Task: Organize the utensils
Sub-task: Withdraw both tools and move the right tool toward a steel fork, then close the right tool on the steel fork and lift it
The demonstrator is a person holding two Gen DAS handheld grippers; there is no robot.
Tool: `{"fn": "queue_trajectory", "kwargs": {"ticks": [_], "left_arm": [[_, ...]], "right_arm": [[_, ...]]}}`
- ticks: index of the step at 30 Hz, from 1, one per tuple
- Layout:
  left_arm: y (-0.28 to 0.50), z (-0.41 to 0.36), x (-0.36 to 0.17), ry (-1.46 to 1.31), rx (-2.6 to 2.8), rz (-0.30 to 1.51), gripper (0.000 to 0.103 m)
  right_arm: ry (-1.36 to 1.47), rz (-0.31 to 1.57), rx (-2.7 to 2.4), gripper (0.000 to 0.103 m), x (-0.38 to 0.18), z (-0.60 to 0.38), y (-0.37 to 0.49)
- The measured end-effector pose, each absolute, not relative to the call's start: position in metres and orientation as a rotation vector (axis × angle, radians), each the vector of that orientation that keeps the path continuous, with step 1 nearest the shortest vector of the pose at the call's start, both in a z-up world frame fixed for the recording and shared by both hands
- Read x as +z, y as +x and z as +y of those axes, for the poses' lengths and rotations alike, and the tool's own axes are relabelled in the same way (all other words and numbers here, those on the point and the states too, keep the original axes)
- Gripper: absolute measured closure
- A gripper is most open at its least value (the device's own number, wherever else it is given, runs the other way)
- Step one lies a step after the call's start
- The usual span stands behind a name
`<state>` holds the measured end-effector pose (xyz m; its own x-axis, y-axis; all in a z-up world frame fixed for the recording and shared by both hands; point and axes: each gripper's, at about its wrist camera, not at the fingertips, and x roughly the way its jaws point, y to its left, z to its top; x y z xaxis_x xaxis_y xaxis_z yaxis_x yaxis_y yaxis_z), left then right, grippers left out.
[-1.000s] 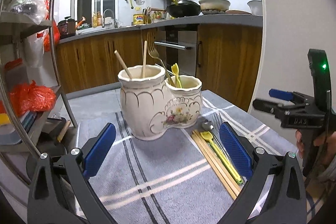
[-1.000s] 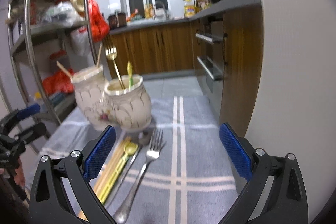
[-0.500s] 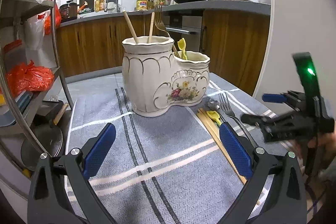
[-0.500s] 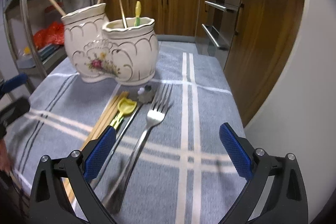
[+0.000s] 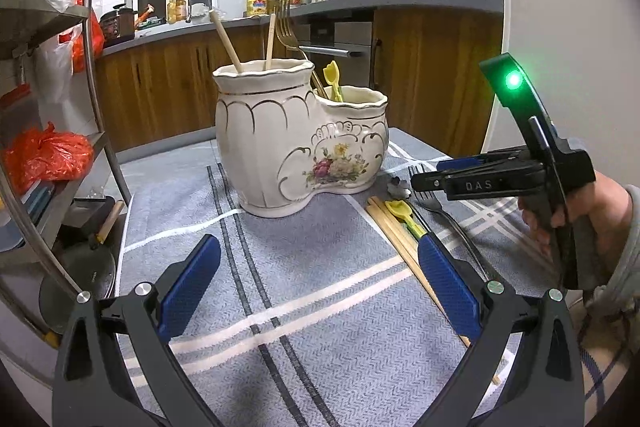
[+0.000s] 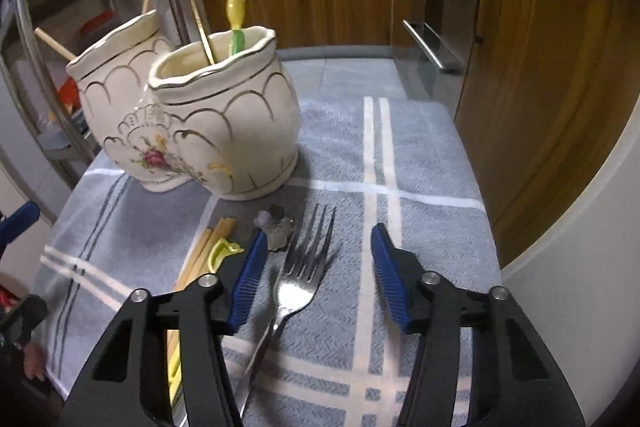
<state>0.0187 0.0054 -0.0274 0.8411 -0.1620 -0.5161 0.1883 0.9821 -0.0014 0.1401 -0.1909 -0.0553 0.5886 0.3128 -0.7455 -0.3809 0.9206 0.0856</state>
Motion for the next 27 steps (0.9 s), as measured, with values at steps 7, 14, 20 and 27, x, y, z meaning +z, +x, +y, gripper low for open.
{"fn": "queue_trajectory", "kwargs": {"ticks": [7, 14, 20, 27], "left_arm": [[0.020, -0.002, -0.030, 0.070, -0.194, 0.550, 0.006], [0.023, -0.006, -0.033, 0.088, -0.185, 0.563, 0.006], [0.030, -0.020, -0.030, 0.093, -0.185, 0.622, 0.006], [0.039, -0.047, -0.036, 0.170, -0.156, 0.730, 0.007]], "right_arm": [[-0.039, 0.912, 0.464, 0.063, -0.063, -0.194, 0.161], [-0.023, 0.894, 0.503, 0.091, -0.059, -0.195, 0.160], [-0.021, 0.795, 0.487, 0.100, -0.038, -0.207, 0.141], [-0.010, 0.633, 0.489, 0.100, -0.004, -0.224, 0.111]]}}
